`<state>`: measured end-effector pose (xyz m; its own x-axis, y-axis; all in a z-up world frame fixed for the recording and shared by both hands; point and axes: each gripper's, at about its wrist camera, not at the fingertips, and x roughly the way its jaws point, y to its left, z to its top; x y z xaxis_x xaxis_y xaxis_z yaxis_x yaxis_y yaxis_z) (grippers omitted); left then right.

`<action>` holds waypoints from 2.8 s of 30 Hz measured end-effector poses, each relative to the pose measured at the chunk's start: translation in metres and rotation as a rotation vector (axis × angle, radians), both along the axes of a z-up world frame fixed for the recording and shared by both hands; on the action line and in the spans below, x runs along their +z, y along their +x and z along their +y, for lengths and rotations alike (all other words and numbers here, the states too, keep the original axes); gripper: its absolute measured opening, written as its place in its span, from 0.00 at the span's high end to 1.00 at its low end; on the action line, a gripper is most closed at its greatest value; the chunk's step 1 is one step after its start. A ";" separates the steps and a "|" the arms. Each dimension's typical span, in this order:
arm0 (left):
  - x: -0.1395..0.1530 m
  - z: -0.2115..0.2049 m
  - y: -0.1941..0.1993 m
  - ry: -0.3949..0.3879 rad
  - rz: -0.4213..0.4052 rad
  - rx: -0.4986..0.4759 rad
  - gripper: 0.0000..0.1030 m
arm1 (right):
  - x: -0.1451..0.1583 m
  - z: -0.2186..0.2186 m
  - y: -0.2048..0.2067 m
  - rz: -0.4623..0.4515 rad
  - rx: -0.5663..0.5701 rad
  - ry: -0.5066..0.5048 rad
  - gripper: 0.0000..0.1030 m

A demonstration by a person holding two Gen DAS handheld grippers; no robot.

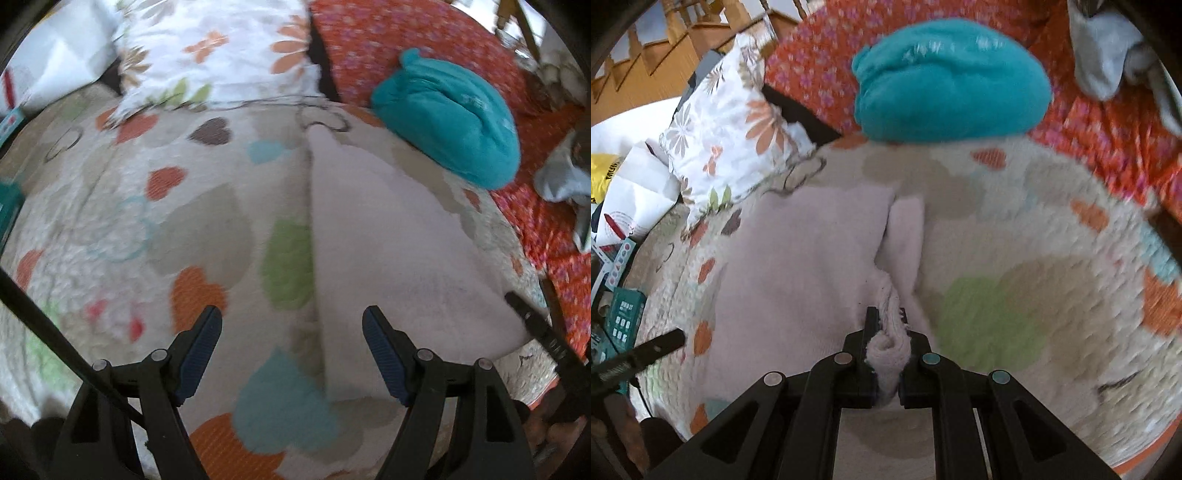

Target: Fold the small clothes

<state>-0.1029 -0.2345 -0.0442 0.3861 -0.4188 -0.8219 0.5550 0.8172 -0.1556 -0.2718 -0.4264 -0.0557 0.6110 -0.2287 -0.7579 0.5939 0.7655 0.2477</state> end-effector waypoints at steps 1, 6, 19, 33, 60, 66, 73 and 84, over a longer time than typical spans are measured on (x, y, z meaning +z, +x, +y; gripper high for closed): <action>-0.003 -0.007 -0.001 0.006 -0.006 -0.019 0.25 | -0.001 -0.003 -0.001 0.020 0.000 0.003 0.93; -0.050 -0.036 -0.004 0.115 0.081 -0.068 0.25 | -0.020 -0.011 -0.009 0.078 0.030 0.067 0.87; -0.055 -0.034 -0.007 0.101 0.054 -0.063 0.24 | -0.007 -0.066 0.087 0.006 0.111 0.123 0.76; -0.050 -0.042 -0.014 0.132 0.048 -0.100 0.24 | -0.033 -0.086 0.106 0.163 0.061 0.062 0.95; -0.055 -0.029 -0.001 0.016 0.095 -0.108 0.25 | -0.080 -0.061 0.304 0.009 0.315 0.580 1.00; -0.049 -0.021 -0.003 -0.014 0.118 -0.110 0.25 | -0.031 -0.088 0.291 -0.030 0.222 0.426 0.94; -0.028 0.001 -0.004 -0.072 0.095 -0.038 0.25 | 0.017 -0.068 0.170 -0.041 0.264 0.382 0.84; -0.041 0.003 -0.013 -0.019 0.136 -0.031 0.25 | -0.047 -0.039 -0.011 -0.096 0.007 0.542 0.84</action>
<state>-0.1162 -0.2318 -0.0851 0.2585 -0.4451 -0.8574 0.5527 0.7961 -0.2466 -0.2827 -0.4652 -0.1024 0.6832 0.1833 -0.7069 0.5448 0.5167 0.6605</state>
